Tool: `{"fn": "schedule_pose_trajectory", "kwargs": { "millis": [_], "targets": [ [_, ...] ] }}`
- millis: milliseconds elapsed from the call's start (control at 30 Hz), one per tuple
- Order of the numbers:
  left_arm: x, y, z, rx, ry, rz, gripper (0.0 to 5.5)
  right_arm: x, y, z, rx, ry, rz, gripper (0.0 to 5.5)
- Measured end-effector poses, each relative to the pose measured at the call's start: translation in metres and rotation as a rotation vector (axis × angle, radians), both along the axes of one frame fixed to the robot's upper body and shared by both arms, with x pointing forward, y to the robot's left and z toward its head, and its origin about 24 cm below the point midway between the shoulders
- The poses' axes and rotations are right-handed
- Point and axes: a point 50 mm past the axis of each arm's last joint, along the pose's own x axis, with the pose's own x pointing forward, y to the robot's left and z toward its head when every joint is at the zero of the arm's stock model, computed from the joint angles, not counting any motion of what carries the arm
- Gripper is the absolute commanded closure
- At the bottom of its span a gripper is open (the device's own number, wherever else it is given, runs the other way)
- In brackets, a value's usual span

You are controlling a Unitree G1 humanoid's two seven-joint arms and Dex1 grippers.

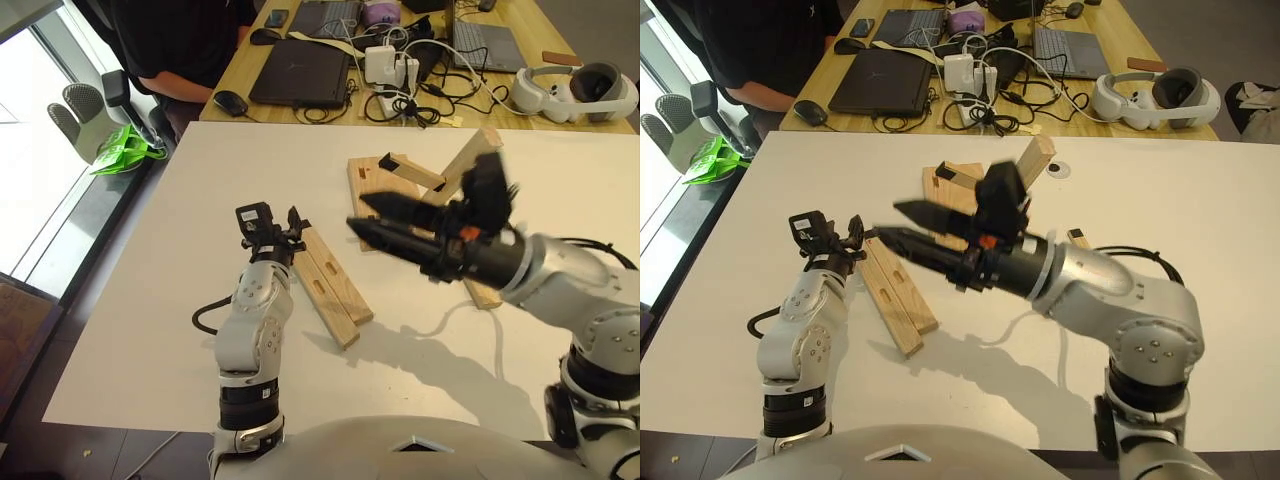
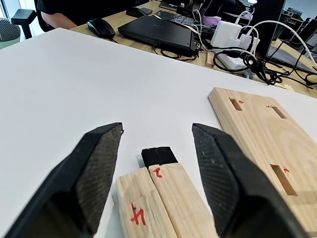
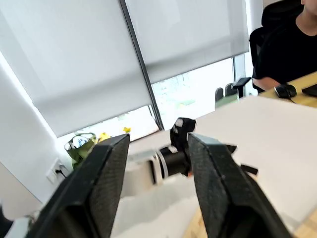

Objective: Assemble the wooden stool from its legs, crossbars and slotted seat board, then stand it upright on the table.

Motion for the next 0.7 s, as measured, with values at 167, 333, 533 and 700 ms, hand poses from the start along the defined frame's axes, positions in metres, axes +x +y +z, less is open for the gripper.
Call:
{"fn": "schedule_pose_trajectory", "kwargs": {
  "millis": [167, 333, 533, 700],
  "targets": [
    [0.001, 0.001, -0.005, 0.109, 0.137, -0.025, 2.91, 0.001, -0.006, -0.044, -0.205, 0.069, -0.094, 3.34],
    [-0.010, 0.006, 0.004, 0.202, 0.330, -0.124, 2.91, -0.005, -0.012, -0.063, -0.282, 0.096, -0.161, 3.34],
    [-0.033, 0.008, 0.007, 0.184, 0.544, -0.282, 2.91, -0.011, -0.005, -0.065, -0.244, 0.092, -0.241, 3.34],
    [-0.041, 0.005, 0.001, 0.087, 0.585, -0.340, 2.91, -0.013, 0.002, -0.066, -0.211, 0.092, -0.297, 3.34]
  ]
}}
